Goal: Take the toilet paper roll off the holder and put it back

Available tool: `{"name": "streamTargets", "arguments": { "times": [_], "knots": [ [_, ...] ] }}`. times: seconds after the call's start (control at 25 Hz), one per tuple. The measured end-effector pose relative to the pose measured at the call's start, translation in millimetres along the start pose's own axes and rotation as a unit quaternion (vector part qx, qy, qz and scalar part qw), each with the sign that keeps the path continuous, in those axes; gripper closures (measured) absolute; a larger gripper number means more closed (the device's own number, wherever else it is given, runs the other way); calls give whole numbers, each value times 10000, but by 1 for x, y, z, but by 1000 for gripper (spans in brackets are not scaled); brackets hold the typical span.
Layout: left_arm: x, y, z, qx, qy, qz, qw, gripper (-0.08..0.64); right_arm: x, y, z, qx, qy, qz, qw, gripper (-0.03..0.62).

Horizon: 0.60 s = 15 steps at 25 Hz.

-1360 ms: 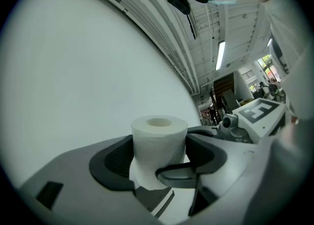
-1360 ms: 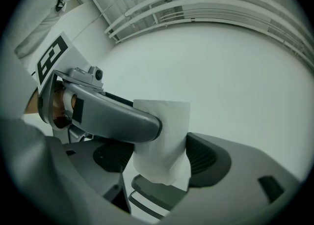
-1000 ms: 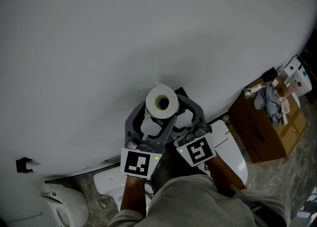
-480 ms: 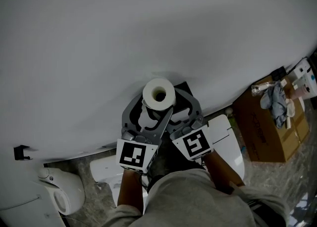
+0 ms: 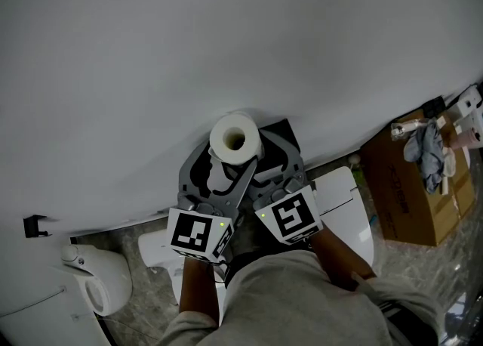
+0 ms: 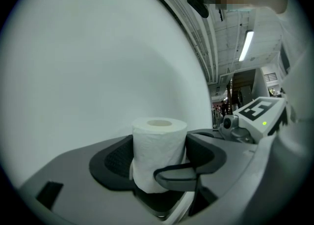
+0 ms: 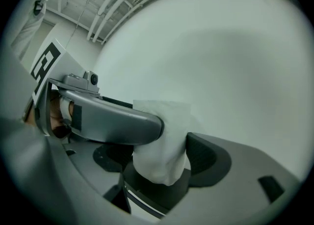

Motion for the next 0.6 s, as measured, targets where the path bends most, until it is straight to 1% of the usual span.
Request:
{"name": "streamTargets", "arguments": {
  "times": [0.24, 0.36, 0.48, 0.6],
  "knots": [
    [-2, 2, 2, -139, 35, 35, 9999, 222, 0, 0, 2, 29, 27, 162, 9999, 256],
    [-3, 3, 2, -151, 57, 68, 9998, 222, 2, 2, 5, 51, 38, 85, 9999, 256],
    [-4, 5, 2, -164, 118, 112, 9997, 222, 0, 4, 7, 94, 94, 206, 9997, 256],
    [-4, 9, 1, -181, 174, 190, 9995, 222, 2, 10, 7, 169, 143, 134, 9997, 256]
  ]
}}
Point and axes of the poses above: the fingertips, and each gripper's own axes: x forward along the fingers, z to its left, y out of its underside, the point moved 7 cm from there along -x, backward along the fingers, and after that the axes turned 9 degrees about x, right-handed, at the moved point
